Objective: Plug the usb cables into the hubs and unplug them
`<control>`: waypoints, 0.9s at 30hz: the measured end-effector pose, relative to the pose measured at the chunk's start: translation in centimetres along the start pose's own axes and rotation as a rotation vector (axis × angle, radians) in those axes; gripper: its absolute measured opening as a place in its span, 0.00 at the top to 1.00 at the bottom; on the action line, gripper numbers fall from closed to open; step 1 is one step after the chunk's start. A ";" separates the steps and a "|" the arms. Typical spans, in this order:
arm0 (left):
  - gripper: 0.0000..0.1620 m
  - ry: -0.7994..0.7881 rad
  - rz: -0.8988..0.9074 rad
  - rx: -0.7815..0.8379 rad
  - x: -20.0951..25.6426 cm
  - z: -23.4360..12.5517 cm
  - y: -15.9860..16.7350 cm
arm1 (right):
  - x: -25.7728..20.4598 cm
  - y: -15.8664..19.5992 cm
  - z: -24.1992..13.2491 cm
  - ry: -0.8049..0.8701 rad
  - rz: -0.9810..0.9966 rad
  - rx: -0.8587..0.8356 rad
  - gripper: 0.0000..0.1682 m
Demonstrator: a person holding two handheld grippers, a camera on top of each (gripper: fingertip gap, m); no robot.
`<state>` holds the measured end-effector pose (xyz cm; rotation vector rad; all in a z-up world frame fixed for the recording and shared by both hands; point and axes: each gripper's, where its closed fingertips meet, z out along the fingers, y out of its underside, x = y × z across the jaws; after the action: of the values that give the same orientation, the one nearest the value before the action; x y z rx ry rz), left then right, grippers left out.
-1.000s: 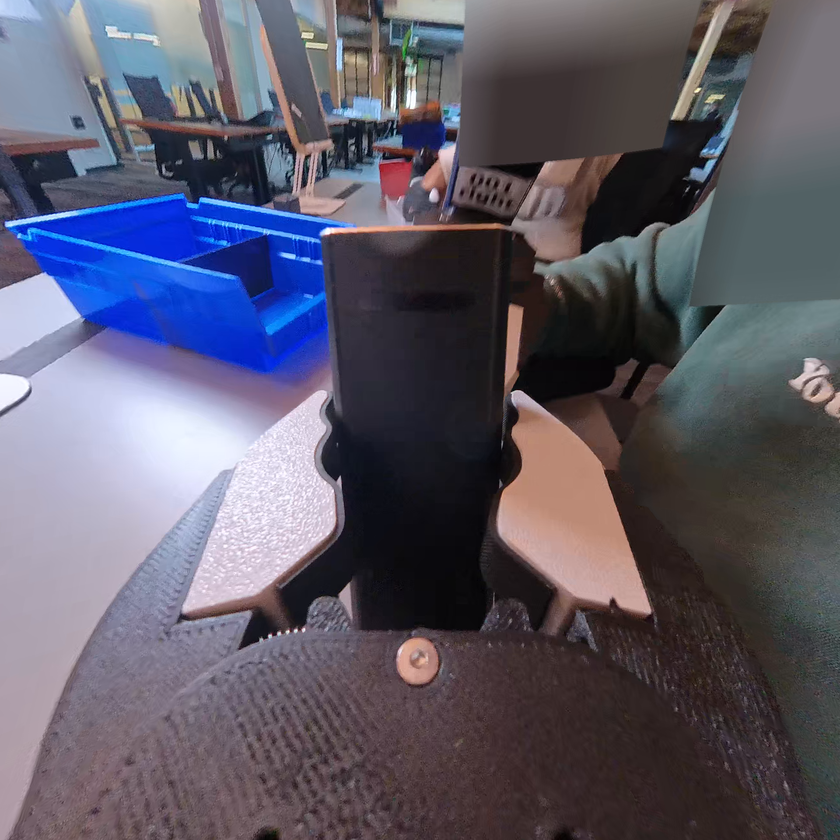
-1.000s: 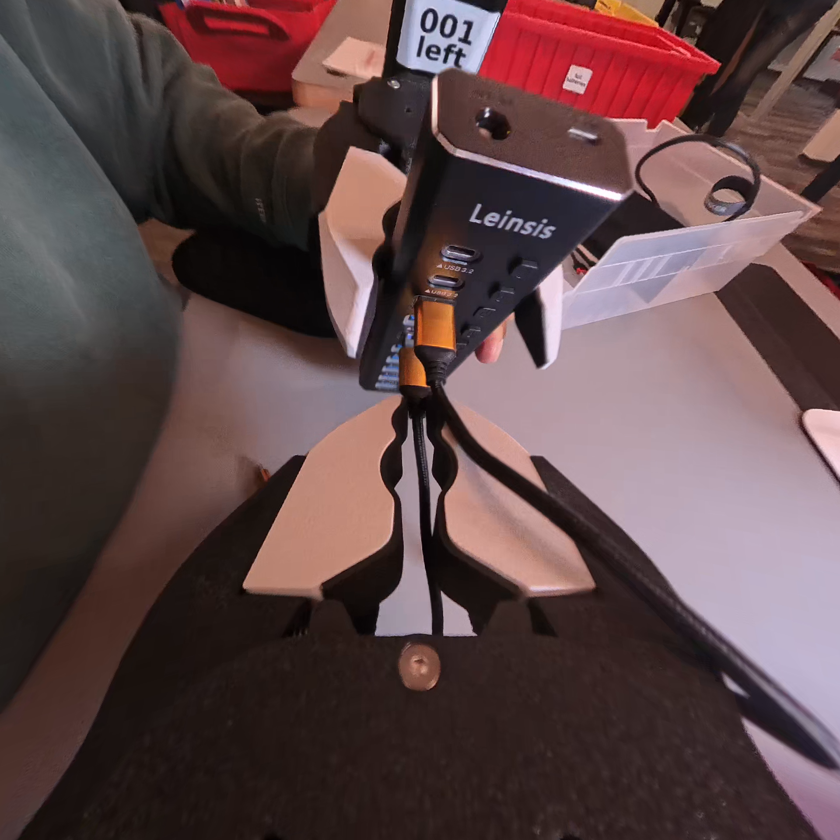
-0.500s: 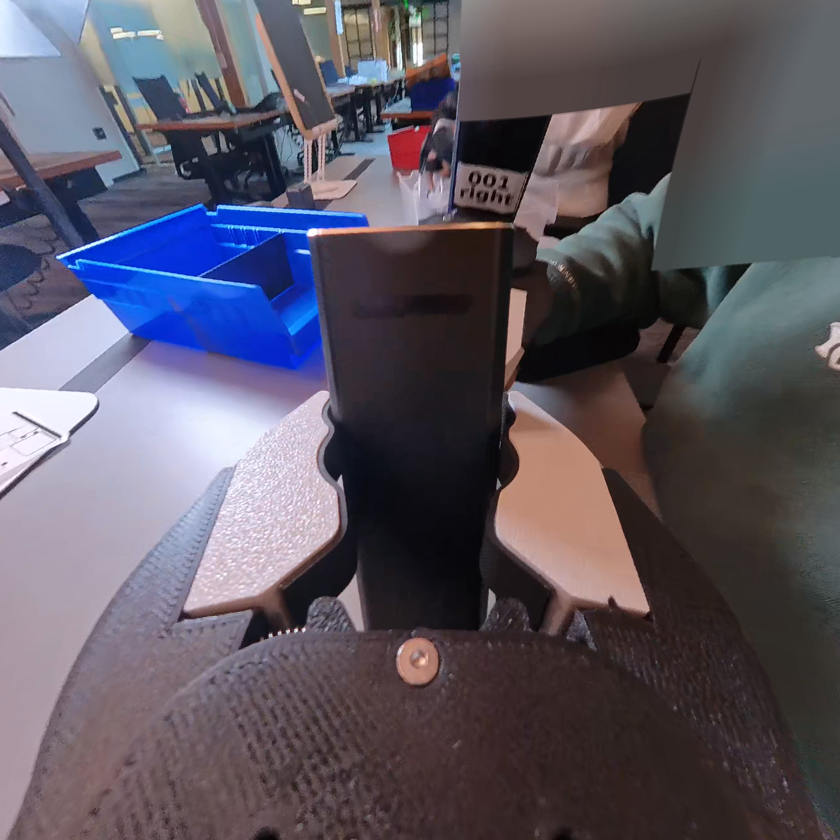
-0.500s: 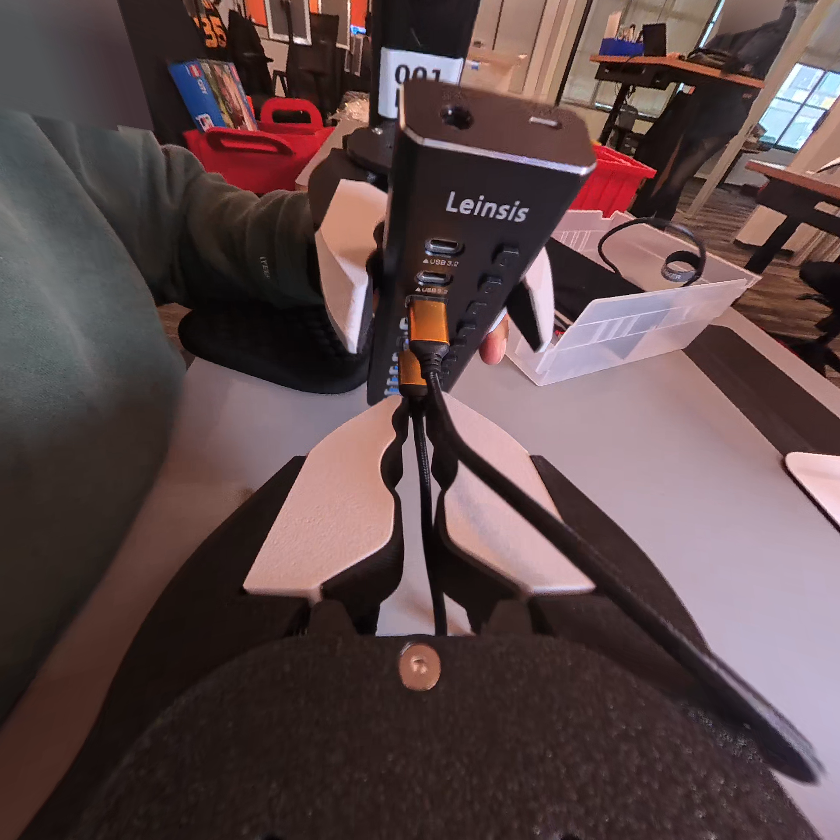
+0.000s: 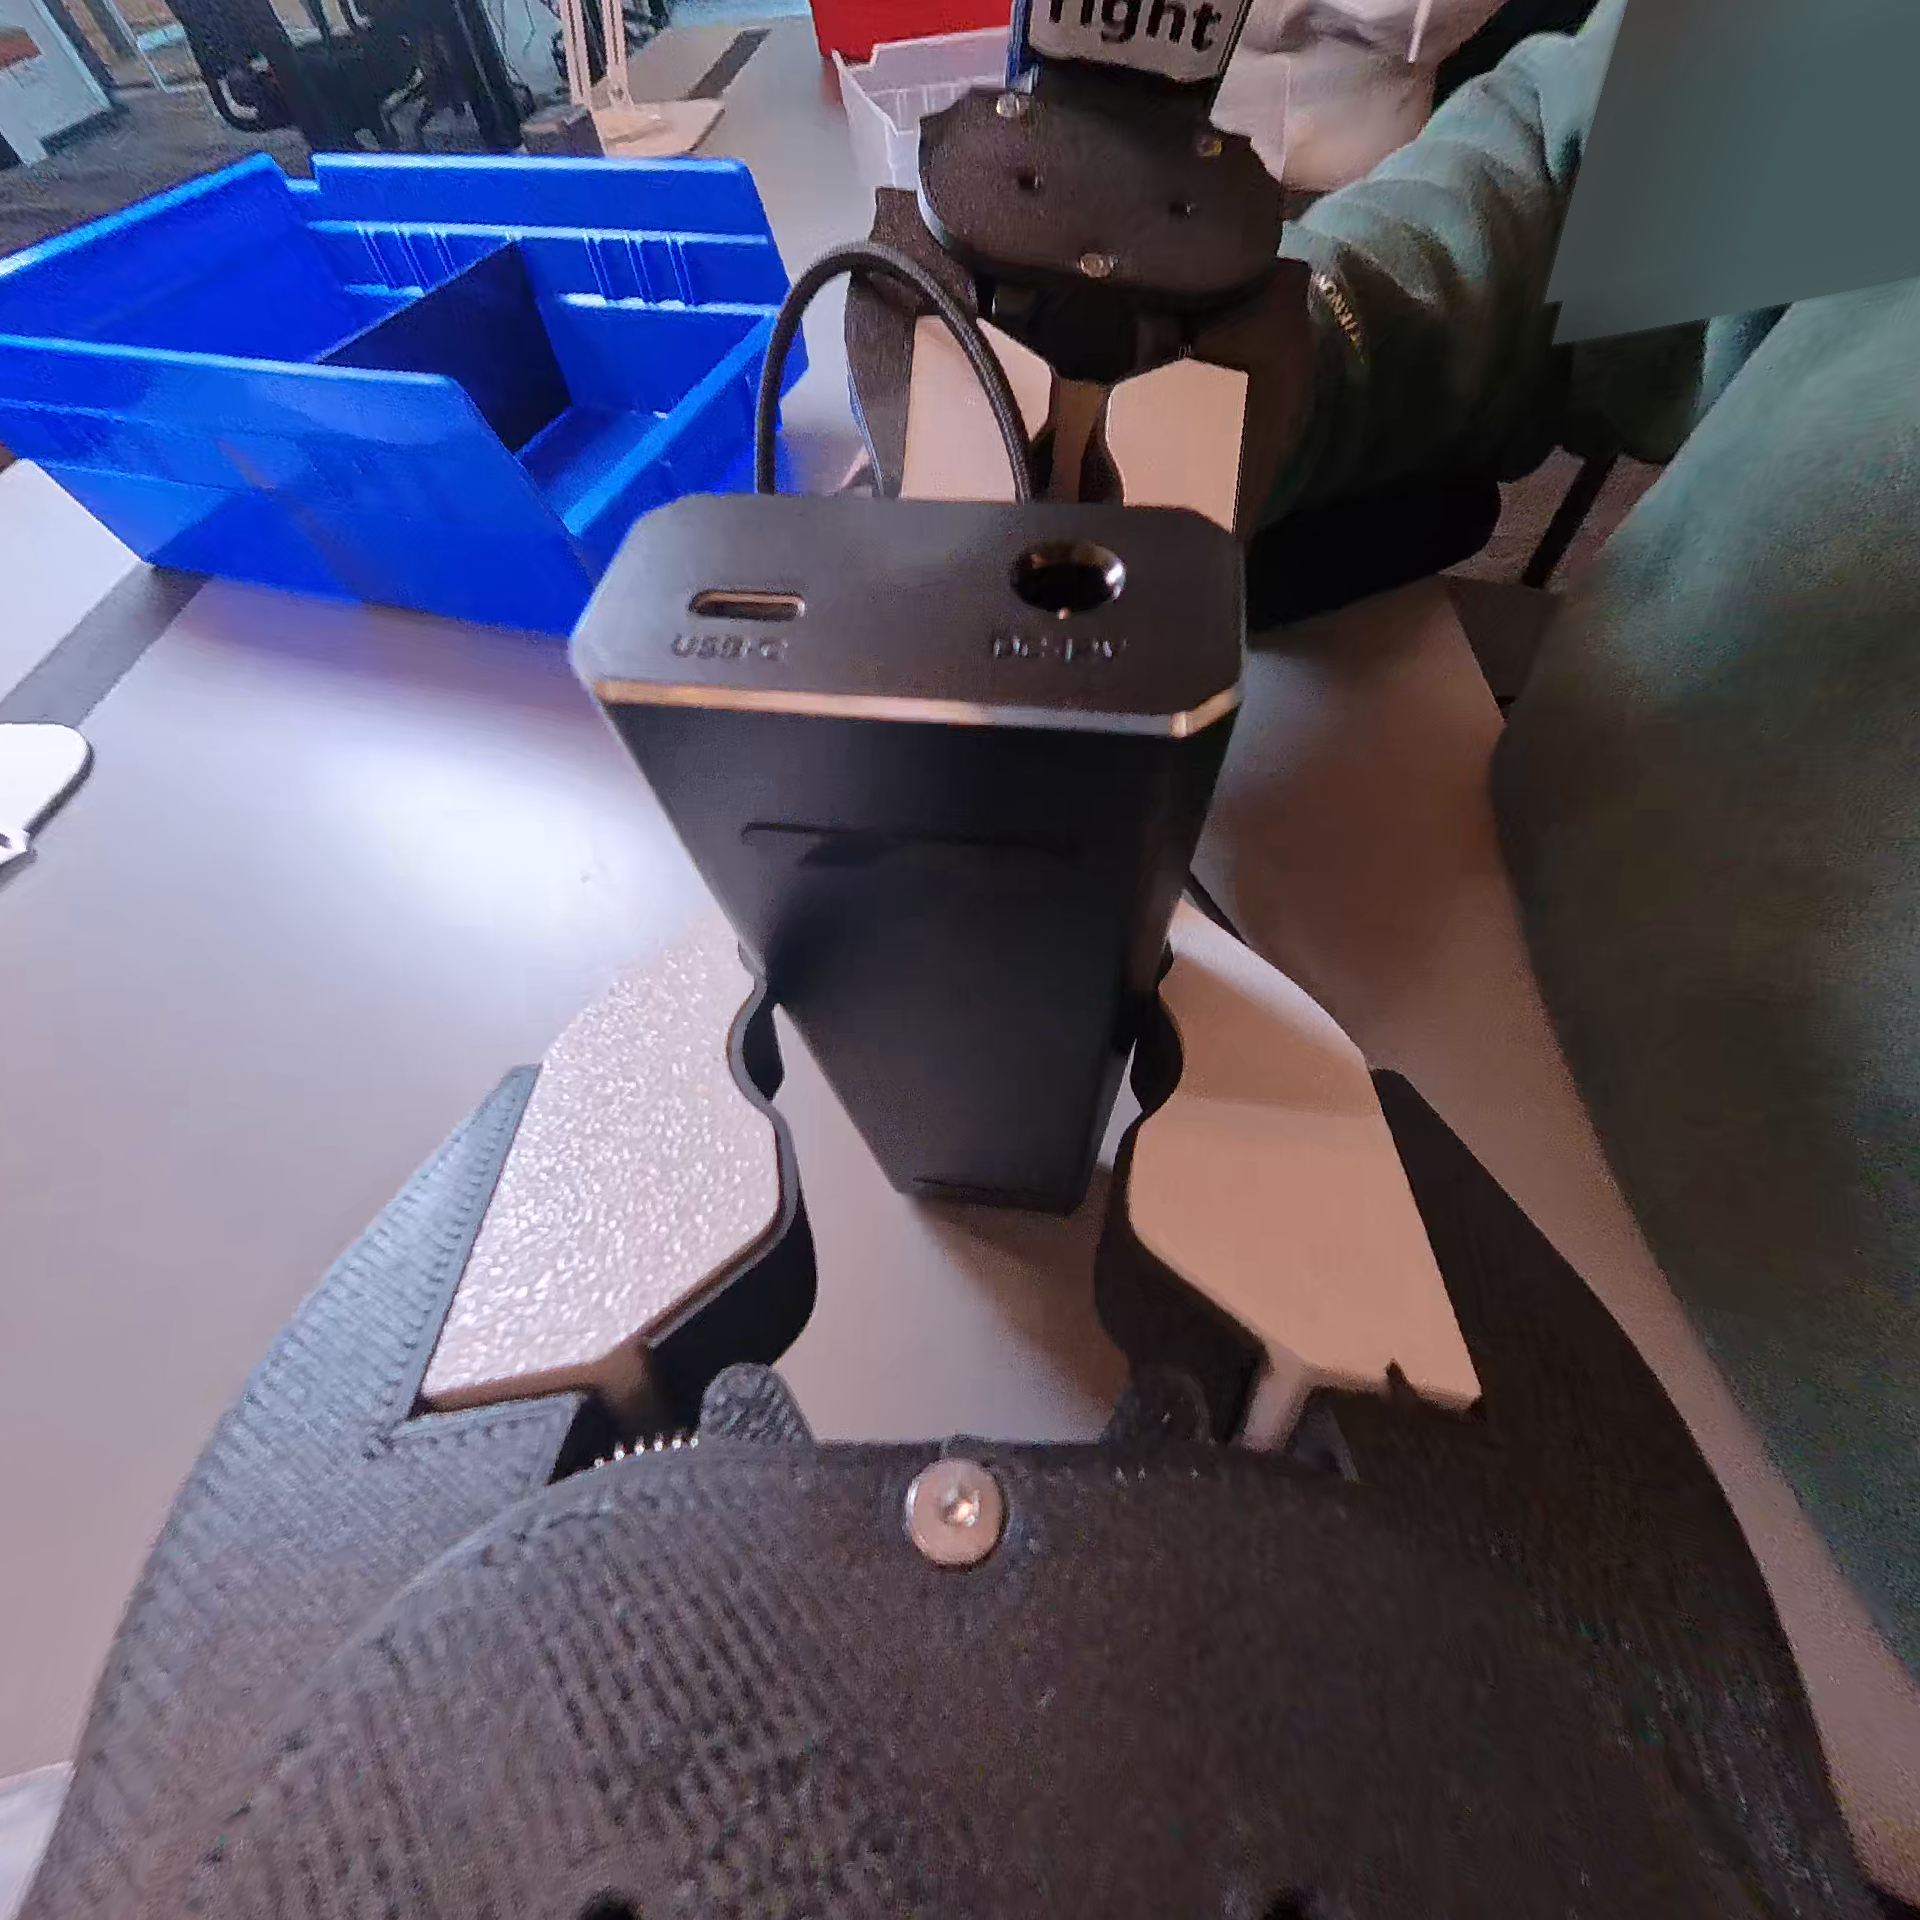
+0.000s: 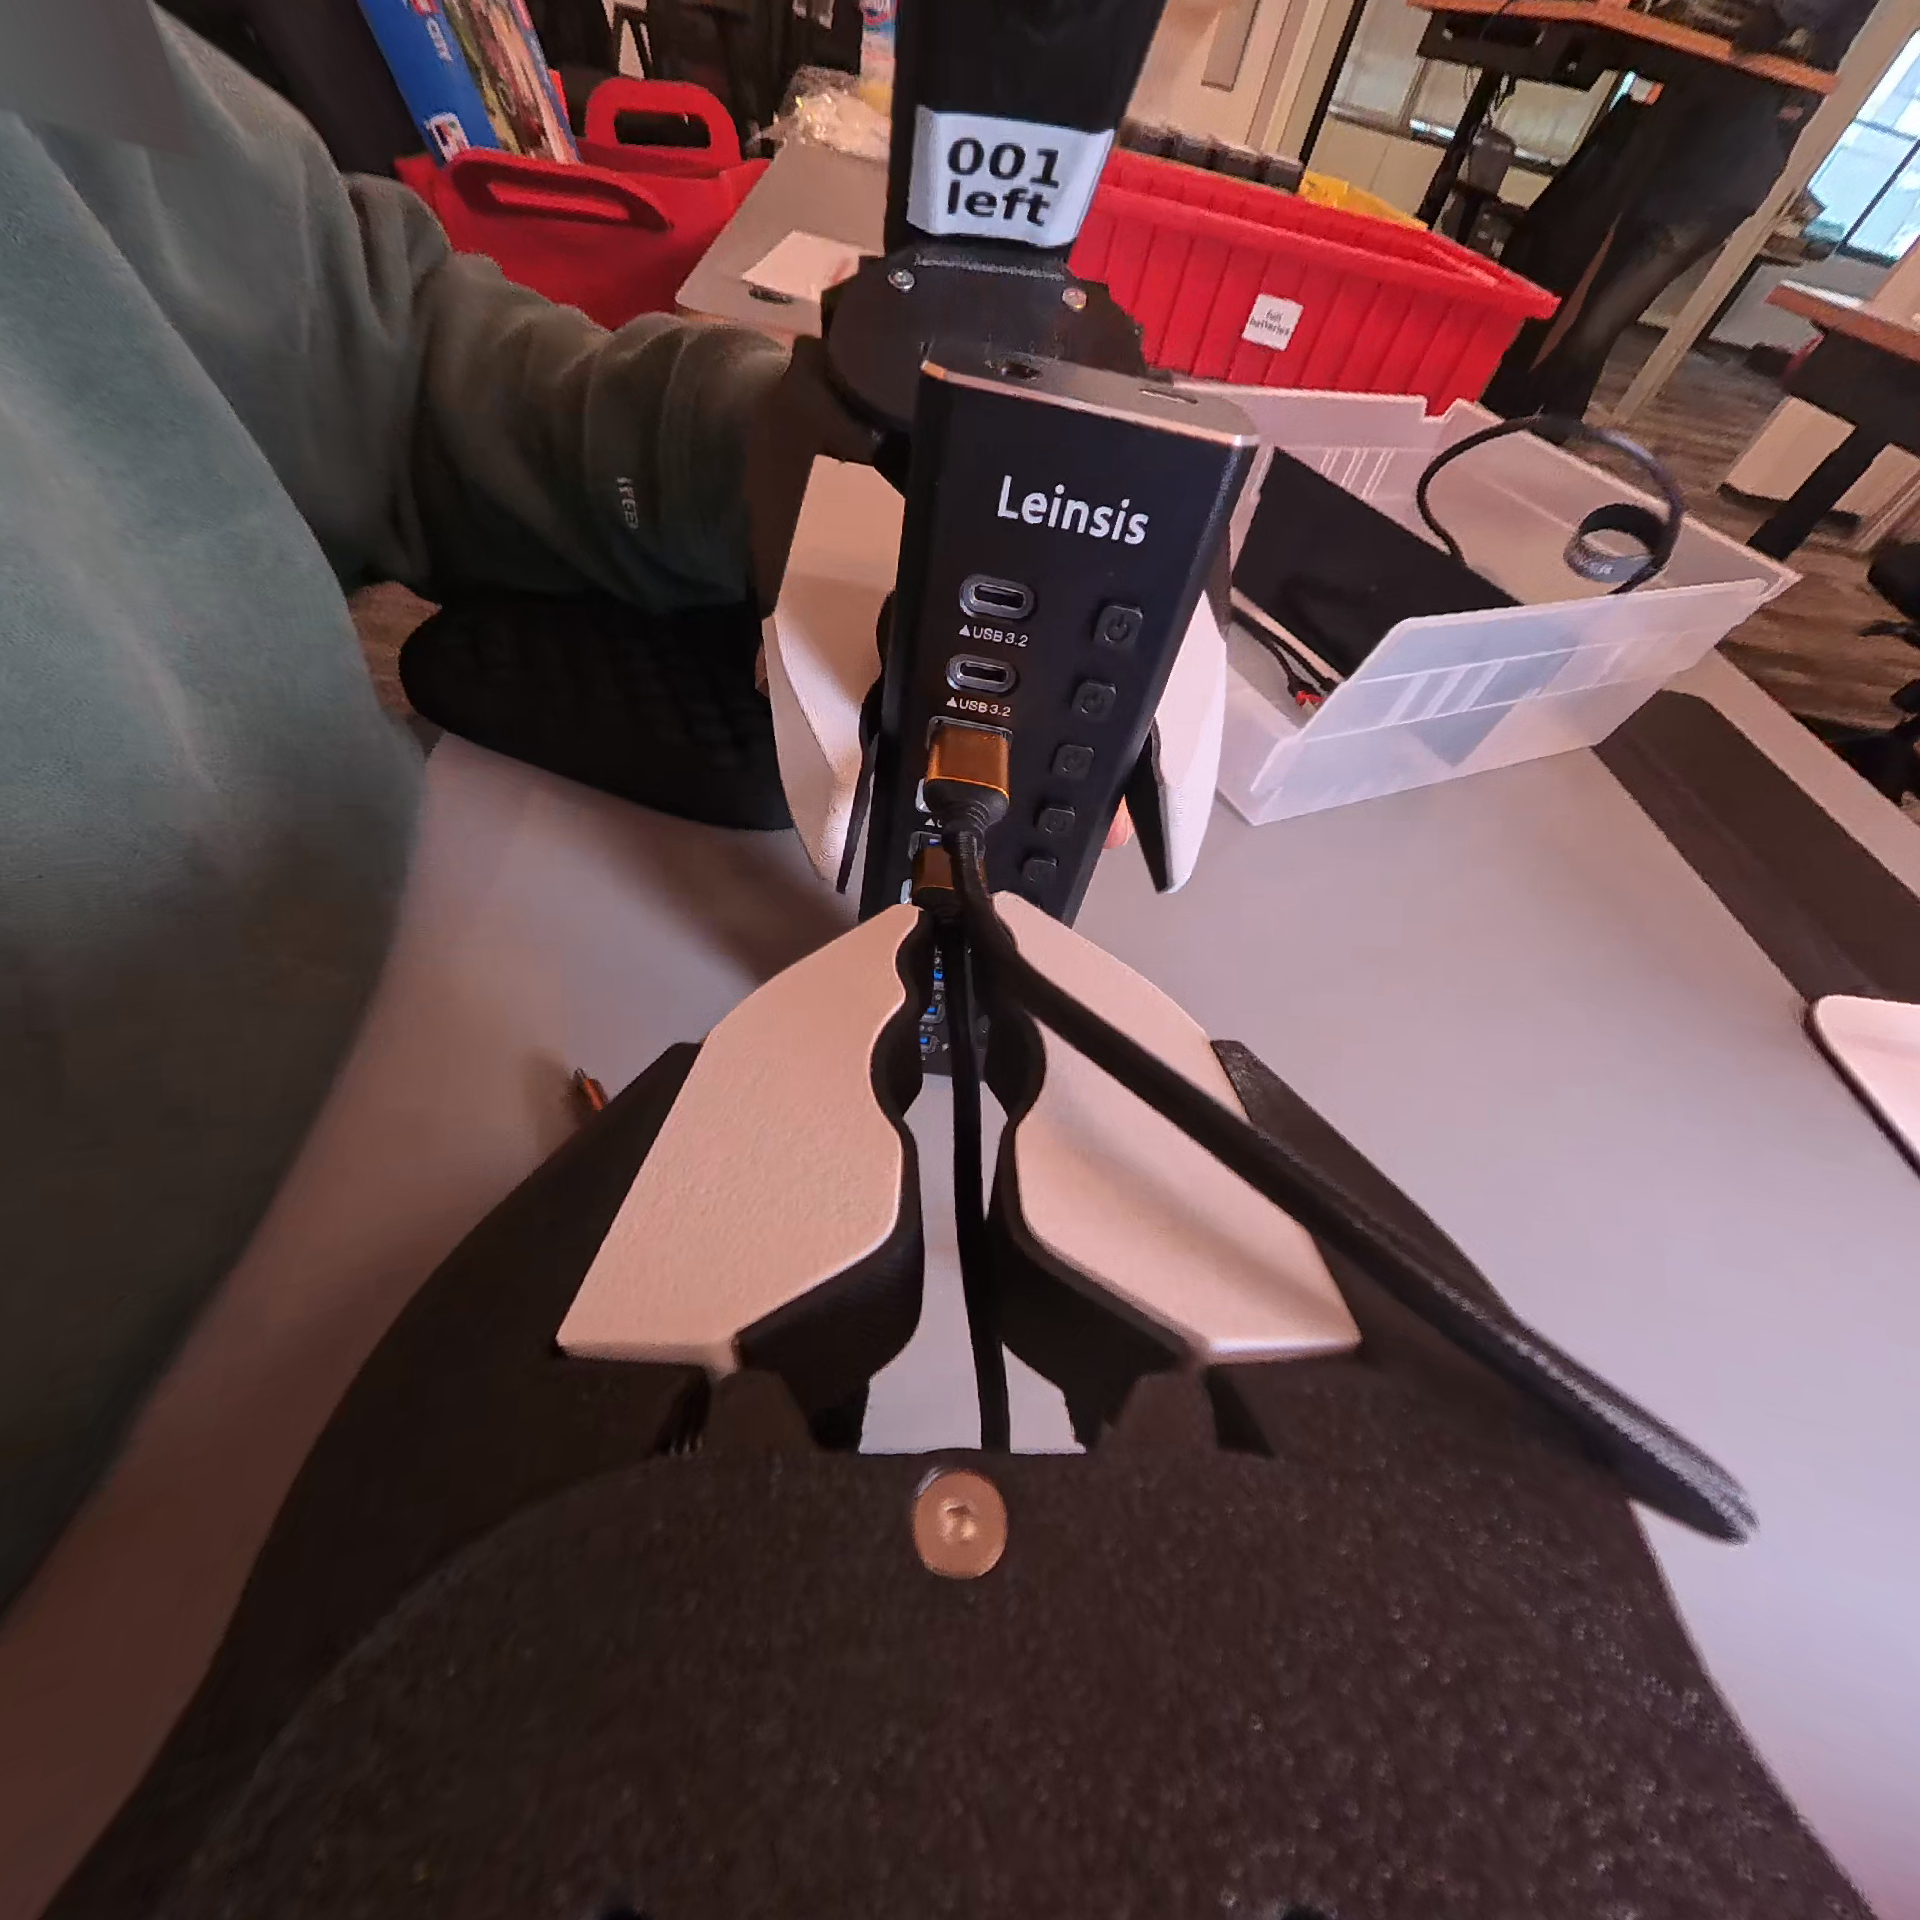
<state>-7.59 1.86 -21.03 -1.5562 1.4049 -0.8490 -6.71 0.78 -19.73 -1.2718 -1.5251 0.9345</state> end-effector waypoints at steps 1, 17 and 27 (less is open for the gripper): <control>0.59 0.003 -0.002 -0.006 0.0 0.0 0.4 | -0.1 0.2 0.2 -0.001 0.002 -0.007 0.96; 0.60 -0.081 0.124 -0.026 -0.7 0.4 1.9 | 0.3 0.0 0.3 0.014 0.038 -0.009 0.96; 0.61 -0.081 0.098 0.064 -0.4 0.1 -0.4 | 0.3 -1.3 -0.4 0.009 0.021 -0.037 0.96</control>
<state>-7.35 2.29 -20.68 -1.4456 1.3709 -0.7569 -6.78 0.86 -18.31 -1.3191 -1.5308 0.9173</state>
